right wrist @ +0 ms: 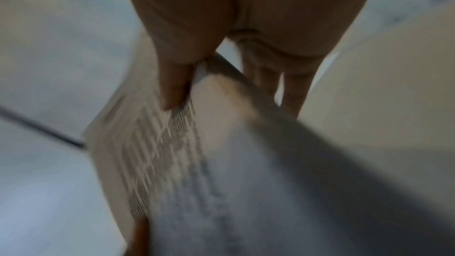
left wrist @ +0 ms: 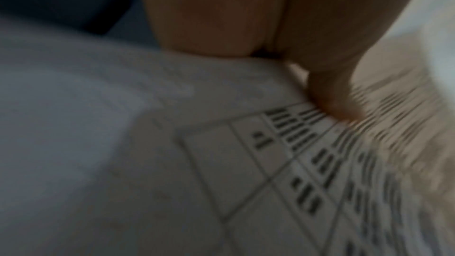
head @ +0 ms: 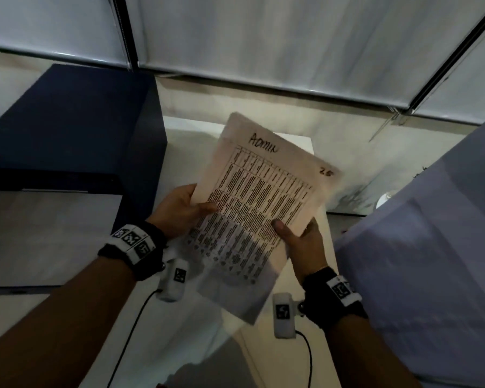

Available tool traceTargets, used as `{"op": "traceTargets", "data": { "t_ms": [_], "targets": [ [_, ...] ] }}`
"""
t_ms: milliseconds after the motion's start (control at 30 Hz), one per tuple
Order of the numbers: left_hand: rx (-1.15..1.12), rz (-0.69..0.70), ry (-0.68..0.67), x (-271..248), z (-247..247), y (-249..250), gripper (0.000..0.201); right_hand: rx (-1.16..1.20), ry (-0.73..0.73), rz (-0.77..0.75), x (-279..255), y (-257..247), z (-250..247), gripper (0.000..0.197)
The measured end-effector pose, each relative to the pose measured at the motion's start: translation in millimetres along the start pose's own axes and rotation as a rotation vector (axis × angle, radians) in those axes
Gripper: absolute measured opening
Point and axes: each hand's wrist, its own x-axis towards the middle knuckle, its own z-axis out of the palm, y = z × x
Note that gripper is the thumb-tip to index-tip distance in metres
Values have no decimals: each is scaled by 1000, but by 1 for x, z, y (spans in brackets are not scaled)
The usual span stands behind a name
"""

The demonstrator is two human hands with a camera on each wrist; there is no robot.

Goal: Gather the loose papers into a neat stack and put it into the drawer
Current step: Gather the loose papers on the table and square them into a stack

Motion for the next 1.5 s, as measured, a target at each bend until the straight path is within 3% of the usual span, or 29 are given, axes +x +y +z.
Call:
{"op": "traceTargets", "data": {
  "t_ms": [100, 200, 267, 433, 633, 767, 867, 1000, 1233, 1400, 1500],
  "targets": [
    [-119, 52, 131, -14, 7, 1, 33, 133, -84, -105, -1, -16, 9, 49],
    [-129, 82, 292, -26, 22, -2, 18, 88, 5, -160, -7, -22, 15, 32],
    [-133, 47, 317, -36, 32, -11, 17, 16, 40, -167, -16, -14, 19, 28],
    [-260, 33, 311, -48, 38, -33, 47, -140, 58, -153, -28, 5, 28, 32],
    [-395, 171, 431, -48, 28, 1, 68, -131, 13, -237, -33, -16, 36, 34],
    [-458, 275, 531, -37, 19, 28, 43, -17, 50, -388, -39, -38, 46, 44],
    [-426, 257, 622, -27, 16, 39, 30, -11, 151, -436, -34, -48, 55, 22],
    [-364, 243, 606, -21, 14, 41, 14, -30, 193, -427, -34, -50, 55, 17],
    [-264, 278, 492, -20, 5, 39, 16, -179, 167, -533, -41, -54, 53, 31],
    [-320, 265, 401, -20, -1, 34, 20, -345, 214, -554, -38, -58, 53, 15],
    [-311, 250, 373, -20, -1, 37, 15, -414, 194, -594, -37, -64, 56, 17]
  ]
}}
